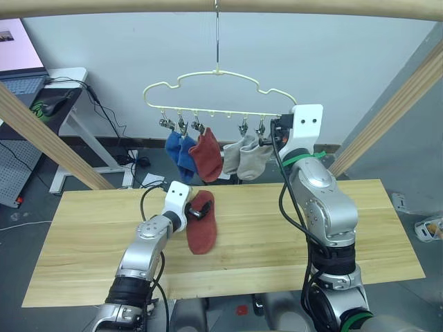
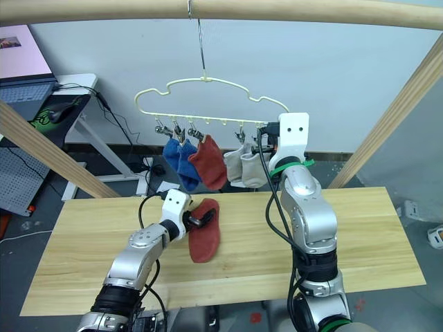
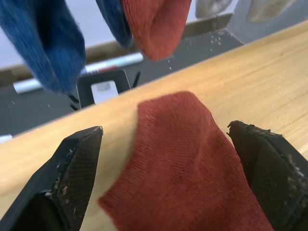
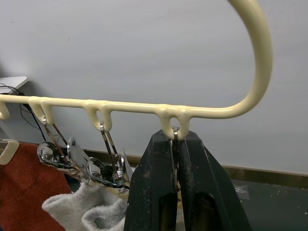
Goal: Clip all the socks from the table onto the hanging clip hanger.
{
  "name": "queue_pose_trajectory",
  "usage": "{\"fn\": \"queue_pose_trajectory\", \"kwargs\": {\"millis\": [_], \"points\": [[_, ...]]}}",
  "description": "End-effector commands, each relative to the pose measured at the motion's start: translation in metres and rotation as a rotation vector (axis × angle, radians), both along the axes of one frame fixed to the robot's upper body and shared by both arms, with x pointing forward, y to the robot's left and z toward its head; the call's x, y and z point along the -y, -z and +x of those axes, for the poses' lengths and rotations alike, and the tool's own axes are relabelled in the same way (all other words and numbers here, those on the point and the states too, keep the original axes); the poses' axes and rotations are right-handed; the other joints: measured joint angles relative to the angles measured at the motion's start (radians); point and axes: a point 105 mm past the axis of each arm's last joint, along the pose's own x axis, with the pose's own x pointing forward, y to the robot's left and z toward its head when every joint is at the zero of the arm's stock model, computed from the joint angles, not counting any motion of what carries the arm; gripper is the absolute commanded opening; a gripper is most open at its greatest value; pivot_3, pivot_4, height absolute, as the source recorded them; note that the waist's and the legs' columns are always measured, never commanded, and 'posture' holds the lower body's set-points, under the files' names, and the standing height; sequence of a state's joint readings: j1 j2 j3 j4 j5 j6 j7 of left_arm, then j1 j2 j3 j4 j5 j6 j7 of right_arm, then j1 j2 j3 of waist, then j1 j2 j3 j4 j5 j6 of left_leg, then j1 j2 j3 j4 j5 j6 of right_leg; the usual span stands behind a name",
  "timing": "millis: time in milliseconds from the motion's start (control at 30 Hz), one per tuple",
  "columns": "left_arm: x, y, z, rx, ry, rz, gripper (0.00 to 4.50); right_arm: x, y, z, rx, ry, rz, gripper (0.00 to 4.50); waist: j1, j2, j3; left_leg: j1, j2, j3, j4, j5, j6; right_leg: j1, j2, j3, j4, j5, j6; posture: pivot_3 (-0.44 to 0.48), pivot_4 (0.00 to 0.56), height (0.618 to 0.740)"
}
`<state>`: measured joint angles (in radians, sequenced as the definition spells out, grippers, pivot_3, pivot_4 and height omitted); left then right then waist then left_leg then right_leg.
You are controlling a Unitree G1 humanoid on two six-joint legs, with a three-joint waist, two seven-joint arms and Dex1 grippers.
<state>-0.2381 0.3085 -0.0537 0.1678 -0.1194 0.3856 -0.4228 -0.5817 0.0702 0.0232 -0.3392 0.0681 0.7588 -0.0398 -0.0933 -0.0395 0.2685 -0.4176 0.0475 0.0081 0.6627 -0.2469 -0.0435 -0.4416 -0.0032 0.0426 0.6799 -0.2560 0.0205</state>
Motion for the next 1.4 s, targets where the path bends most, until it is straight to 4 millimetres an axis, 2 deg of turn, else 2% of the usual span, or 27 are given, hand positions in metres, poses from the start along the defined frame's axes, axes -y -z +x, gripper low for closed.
{"fn": "queue_pose_trajectory", "kwargs": {"millis": [33, 300, 433, 467, 533, 800, 900, 1133, 1400], "points": [[0.003, 0.001, -0.001, -0.018, 0.003, 0.008, 3.53, -0.001, -0.018, -0.007, 0.067, -0.003, 0.018, 0.0, -0.003, 0.0, 0.0, 0.0, 0.0, 0.0, 0.0, 0.0, 0.0, 0.0, 0.0, 0.0, 0.0, 0.0, 0.0, -0.179, 0.296, 0.736], [0.005, 0.007, -0.005, -0.06, 0.01, -0.005, 1.23, 0.0, -0.018, -0.007, 0.065, 0.0, 0.02, 0.0, -0.009, 0.001, 0.001, 0.0, 0.0, 0.0, 0.0, 0.0, 0.0, 0.0, 0.0, 0.0, 0.0, 0.0, 0.0, -0.18, 0.296, 0.736], [0.007, 0.009, -0.007, -0.065, 0.018, -0.013, 0.18, 0.0, -0.018, -0.007, 0.065, 0.001, 0.02, 0.0, -0.009, 0.001, 0.001, 0.0, 0.0, 0.0, 0.0, 0.0, 0.0, 0.0, 0.0, 0.0, 0.0, 0.0, 0.0, -0.18, 0.296, 0.736], [0.007, 0.008, -0.007, -0.063, 0.02, -0.016, 0.04, 0.0, -0.018, -0.007, 0.065, 0.001, 0.02, 0.0, -0.009, 0.001, 0.001, 0.0, 0.0, 0.0, 0.0, 0.0, 0.0, 0.0, 0.0, 0.0, 0.0, 0.0, 0.0, -0.18, 0.296, 0.736], [0.013, 0.004, -0.007, -0.033, 0.055, -0.02, 0.04, 0.0, -0.018, -0.007, 0.065, 0.002, 0.021, 0.0, -0.01, 0.001, 0.001, 0.0, 0.0, 0.0, 0.0, 0.0, 0.0, 0.0, 0.0, 0.0, 0.0, 0.0, 0.0, -0.187, 0.294, 0.736], [0.083, -0.062, -0.02, 0.338, 0.432, 0.012, 0.04, 0.003, -0.023, -0.01, 0.077, 0.006, 0.027, 0.0, -0.01, 0.002, 0.002, -0.001, 0.001, 0.0, -0.001, 0.0, 0.0, 0.0, -0.002, 0.001, -0.002, 0.0, 0.0, -0.204, 0.288, 0.736], [0.105, -0.082, -0.025, 0.46, 0.516, 0.025, 0.04, 0.004, -0.03, -0.015, 0.089, 0.003, 0.037, 0.0, -0.013, 0.002, 0.003, -0.001, 0.001, 0.0, -0.001, 0.0, 0.0, 0.0, -0.002, 0.002, -0.002, 0.0, 0.0, -0.21, 0.286, 0.736], [0.132, -0.108, -0.013, 0.63, 0.531, 0.067, 0.04, 0.0, -0.043, -0.025, 0.1, -0.024, 0.057, 0.0, -0.027, 0.002, 0.003, -0.001, -0.001, 0.0, -0.001, 0.0, 0.0, 0.0, 0.0, 0.001, -0.002, -0.001, 0.001, -0.226, 0.274, 0.736], [0.163, -0.124, -0.001, 0.694, 0.527, 0.033, 0.04, -0.004, -0.05, -0.03, 0.101, -0.049, 0.056, 0.0, -0.051, 0.003, 0.003, -0.003, -0.001, 0.0, -0.001, 0.0, 0.0, -0.001, 0.001, 0.001, -0.002, -0.002, 0.003, -0.237, 0.268, 0.736]]}}
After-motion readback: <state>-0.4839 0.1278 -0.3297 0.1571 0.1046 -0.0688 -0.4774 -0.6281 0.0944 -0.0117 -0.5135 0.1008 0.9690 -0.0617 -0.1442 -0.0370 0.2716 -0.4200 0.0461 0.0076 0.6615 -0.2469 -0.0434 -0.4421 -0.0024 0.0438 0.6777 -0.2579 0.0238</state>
